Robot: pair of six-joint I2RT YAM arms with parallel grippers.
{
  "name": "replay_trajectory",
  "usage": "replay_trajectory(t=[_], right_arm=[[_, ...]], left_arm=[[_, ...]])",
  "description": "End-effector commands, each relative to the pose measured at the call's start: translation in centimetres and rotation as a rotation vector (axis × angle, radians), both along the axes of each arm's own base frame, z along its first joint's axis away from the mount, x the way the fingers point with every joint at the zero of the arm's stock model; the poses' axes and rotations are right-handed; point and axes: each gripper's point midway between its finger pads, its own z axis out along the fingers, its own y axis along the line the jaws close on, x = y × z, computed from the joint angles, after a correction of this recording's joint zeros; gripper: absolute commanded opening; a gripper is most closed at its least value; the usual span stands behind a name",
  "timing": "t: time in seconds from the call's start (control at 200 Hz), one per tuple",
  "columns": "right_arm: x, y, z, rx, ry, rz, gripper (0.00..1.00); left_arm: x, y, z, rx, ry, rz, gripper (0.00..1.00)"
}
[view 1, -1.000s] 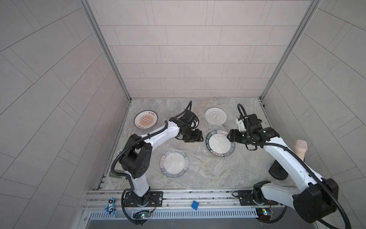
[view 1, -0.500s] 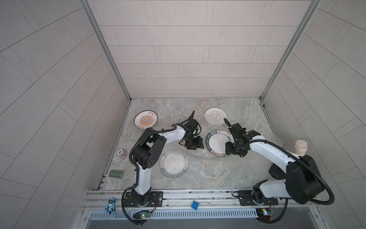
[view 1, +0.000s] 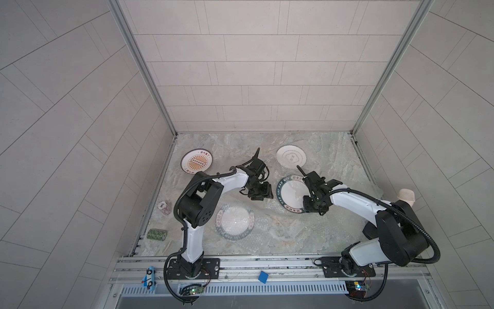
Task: Unpack dinner plates from bubble wrap
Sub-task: Unwrap the bubble wrap at the center of the board.
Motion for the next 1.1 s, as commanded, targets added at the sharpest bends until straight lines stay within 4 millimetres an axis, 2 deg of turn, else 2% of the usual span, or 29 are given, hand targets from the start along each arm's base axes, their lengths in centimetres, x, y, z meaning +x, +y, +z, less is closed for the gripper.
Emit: replay_trajectory(t=[0.0, 0.16, 0.25, 0.455, 0.54, 0.625, 0.735, 0.821, 0.911, 1.026, 1.096], right_arm=[[-0.4, -0.4, 0.1, -0.026, 0.004, 0.001, 0.26], [0.0, -0.2, 1.8, -0.008, -0.022, 0.004, 0.07], [0.3, -0.2, 3.0, -0.005, -0.039, 0.002, 0.0], [1.9, -1.3, 5.6, 0.068, -0.087, -0.063, 0.0], [2.9, -2.5, 5.9, 0.115, -0.088, -0.127, 0.0], [3.8, -4.7, 5.7, 0.134, -0.082, -0.219, 0.0], [4.5, -7.9, 4.0, 0.167, -0.063, -0.362, 0.0], [4.8, -9.7, 2.2, 0.237, -0.045, -0.478, 0.1], [5.7, -10.5, 1.2, 0.306, -0.062, -0.548, 0.35], [7.2, -10.8, 1.4, 0.329, -0.096, -0.577, 0.57], [7.7, -11.1, 2.0, 0.321, -0.112, -0.588, 0.62]], left_arm=[[-0.2, 1.9, -2.4, 0.074, 0.034, 0.035, 0.59], [-0.2, 1.9, -2.6, 0.073, 0.04, 0.039, 0.59], [-0.3, 2.0, -2.8, 0.074, 0.043, 0.042, 0.59], [-0.2, 1.8, -2.6, 0.045, 0.05, 0.047, 0.59], [0.0, 1.5, -2.2, 0.009, 0.057, 0.053, 0.59], [0.1, 0.9, -1.6, -0.043, 0.064, 0.053, 0.59], [0.0, 0.1, -0.2, -0.107, 0.05, 0.042, 0.62], [-0.1, -0.2, 0.9, -0.14, 0.037, 0.035, 0.66], [-0.3, -0.4, 1.7, -0.161, 0.03, 0.021, 0.69], [-0.8, -1.1, 2.2, -0.179, 0.029, -0.012, 0.71], [-1.1, -1.6, 2.2, -0.184, 0.039, -0.032, 0.71]])
